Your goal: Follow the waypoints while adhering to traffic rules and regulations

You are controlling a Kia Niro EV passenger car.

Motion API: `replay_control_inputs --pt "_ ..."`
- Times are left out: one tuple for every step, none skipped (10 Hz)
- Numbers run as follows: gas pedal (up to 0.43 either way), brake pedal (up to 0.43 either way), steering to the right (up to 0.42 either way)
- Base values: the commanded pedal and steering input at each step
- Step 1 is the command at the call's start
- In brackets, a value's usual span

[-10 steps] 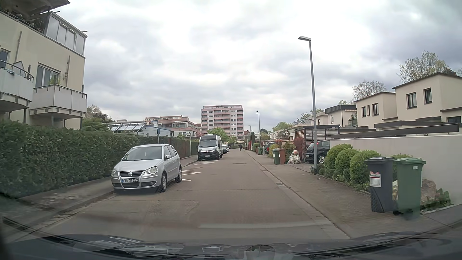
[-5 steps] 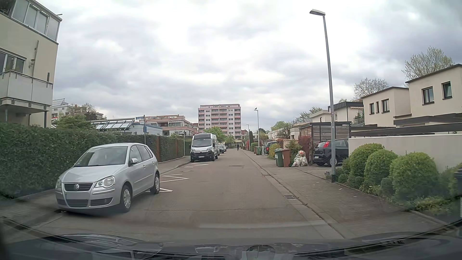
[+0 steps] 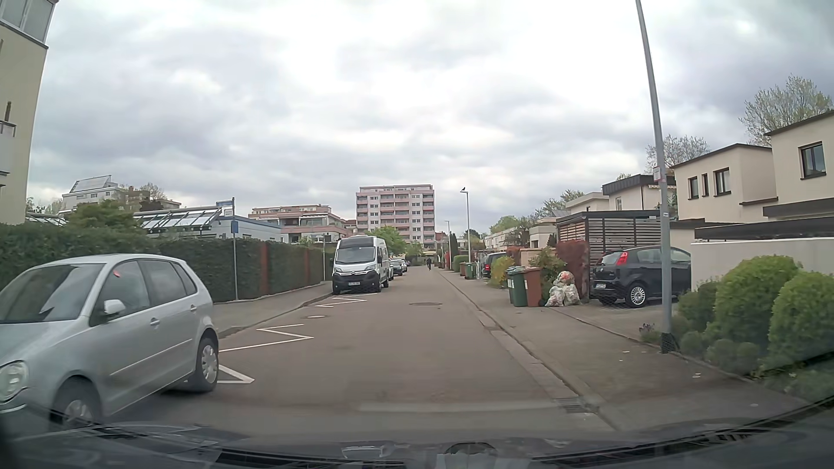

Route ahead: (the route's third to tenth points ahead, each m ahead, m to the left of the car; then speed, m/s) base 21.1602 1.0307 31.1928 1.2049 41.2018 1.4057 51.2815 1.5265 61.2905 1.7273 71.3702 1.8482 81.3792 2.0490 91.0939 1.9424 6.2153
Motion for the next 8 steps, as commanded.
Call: replay_control_inputs --pt "0.118 0.0 -0.016" --pt "0.118 0.0 -0.016" --pt "0.118 0.0 -0.016" --pt "0.118 0.0 -0.016" --pt "0.118 0.0 -0.016" --pt "0.118 0.0 -0.017" --pt "0.118 0.0 -0.016" --pt "0.118 0.0 -0.014"
